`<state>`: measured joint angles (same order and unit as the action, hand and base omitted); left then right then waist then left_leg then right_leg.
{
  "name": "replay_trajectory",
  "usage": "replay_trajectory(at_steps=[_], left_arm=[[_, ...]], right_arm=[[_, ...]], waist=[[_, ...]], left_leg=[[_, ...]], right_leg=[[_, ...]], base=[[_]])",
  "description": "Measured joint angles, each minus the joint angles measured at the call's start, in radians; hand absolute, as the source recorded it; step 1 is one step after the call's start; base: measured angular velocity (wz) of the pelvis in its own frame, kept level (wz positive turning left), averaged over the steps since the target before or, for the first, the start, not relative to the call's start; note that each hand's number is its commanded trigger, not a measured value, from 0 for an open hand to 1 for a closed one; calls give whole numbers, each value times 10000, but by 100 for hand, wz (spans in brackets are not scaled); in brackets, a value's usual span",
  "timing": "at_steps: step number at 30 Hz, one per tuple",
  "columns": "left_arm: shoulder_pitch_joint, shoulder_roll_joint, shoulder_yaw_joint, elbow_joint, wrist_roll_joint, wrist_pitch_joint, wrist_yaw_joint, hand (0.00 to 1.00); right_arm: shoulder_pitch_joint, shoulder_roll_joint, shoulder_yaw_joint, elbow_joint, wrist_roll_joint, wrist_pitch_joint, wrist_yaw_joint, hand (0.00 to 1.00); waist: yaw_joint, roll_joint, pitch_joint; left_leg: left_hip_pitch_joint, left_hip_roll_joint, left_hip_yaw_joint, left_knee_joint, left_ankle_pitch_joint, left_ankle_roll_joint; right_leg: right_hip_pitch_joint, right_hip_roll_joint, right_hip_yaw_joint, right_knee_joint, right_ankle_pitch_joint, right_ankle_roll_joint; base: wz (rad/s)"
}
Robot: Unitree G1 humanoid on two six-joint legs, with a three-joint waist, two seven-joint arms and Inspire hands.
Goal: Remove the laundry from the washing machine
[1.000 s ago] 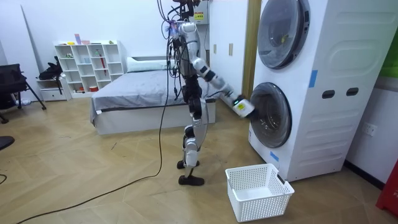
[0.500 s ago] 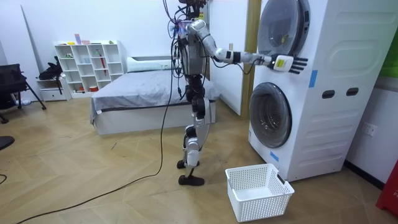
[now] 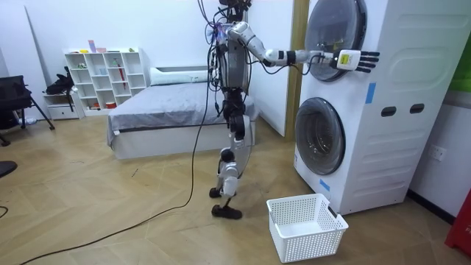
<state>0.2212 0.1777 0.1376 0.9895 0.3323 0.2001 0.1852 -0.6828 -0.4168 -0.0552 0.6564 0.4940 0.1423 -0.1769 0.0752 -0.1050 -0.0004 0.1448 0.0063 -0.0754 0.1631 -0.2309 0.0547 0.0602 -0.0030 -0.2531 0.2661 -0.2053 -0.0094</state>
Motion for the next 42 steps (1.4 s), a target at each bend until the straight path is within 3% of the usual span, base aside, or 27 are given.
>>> replay_trajectory(at_steps=[1,2,3,4,5,6,7,11,14,21,29,36,42], left_arm=[[36,110,84,-31,168,-16,-4,0],[44,140,232,-23,346,-16,-7,0],[95,58,572,63,780,-18,1,0],[34,-60,640,154,952,59,16,0],[-19,-63,592,138,937,56,16,0],[-153,-35,436,118,937,33,18,0],[-201,-61,243,77,938,6,19,0],[-190,-74,143,25,933,294,19,0],[-204,-30,140,-1,929,351,19,0],[-354,-8,-233,0,921,312,47,0],[-344,-25,-466,0,918,220,97,0],[-369,-22,-853,74,509,365,441,0],[-444,-50,-1027,101,-153,425,475,0]], right_arm=[[-73,7,146,-11,-185,57,72,0],[-193,9,286,-87,-251,107,76,0],[-540,-30,575,-393,-351,282,70,0],[-567,-141,852,-577,-607,319,17,0],[-567,-169,958,-580,-743,330,-42,0],[-568,-190,1082,-563,-916,507,-291,0],[-621,-279,1078,-561,-968,738,-350,0],[-722,-285,1018,-705,-1079,816,-551,0],[-728,-288,961,-1125,-1065,820,-713,0],[-719,-279,1009,-2477,-1072,820,-836,0],[-714,-168,1144,-2580,-1163,815,-1123,0],[43,793,1128,-3677,-2612,724,-1440,0],[944,1115,1011,-4569,-2711,673,-1489,0]], waist=[[78,-7,5],[111,-83,-26],[107,-162,-26],[-96,-41,-59],[-126,-60,-49],[-183,-194,9],[-139,-187,-7],[-20,-238,-36],[6,-201,-38],[-2,-40,-73],[64,-48,-66],[97,-56,-56],[100,-34,-44]], left_leg=[[2,147,-580,-7,-7,-12],[-41,204,-644,17,-37,-61],[-111,227,-616,77,-226,-368],[-82,430,-370,73,-370,-852],[-55,513,-46,5,-296,-980],[-162,613,286,-208,-187,-1018],[-378,755,549,-315,153,-850],[-454,539,688,-97,143,-673],[-465,384,726,-126,156,-646],[-435,419,730,-103,179,-686],[-288,434,1046,-103,184,-687],[-105,476,1301,-127,184,-688],[-141,482,1294,-141,181,-691]], right_leg=[[-434,457,260,-574,-53,-363],[-641,645,431,-1355,236,-654],[-1052,685,257,-1714,1774,-1002],[-1008,721,-6,-1316,1795,-962],[-943,686,12,-1253,1795,-962],[-773,563,121,-1267,1776,-931],[-778,542,70,-1204,1652,-764],[-798,403,79,-1152,1476,-710],[-795,324,103,-1125,1352,-740],[-759,372,76,-1101,1329,-791],[-706,389,178,-1103,1306,-790],[-537,420,239,-1137,1258,-795],[-537,411,164,-1144,1229,-779]], base=[[-54],[-62],[-16],[10],[52],[34],[10],[-6],[0],[0],[-5],[-1],[3]])
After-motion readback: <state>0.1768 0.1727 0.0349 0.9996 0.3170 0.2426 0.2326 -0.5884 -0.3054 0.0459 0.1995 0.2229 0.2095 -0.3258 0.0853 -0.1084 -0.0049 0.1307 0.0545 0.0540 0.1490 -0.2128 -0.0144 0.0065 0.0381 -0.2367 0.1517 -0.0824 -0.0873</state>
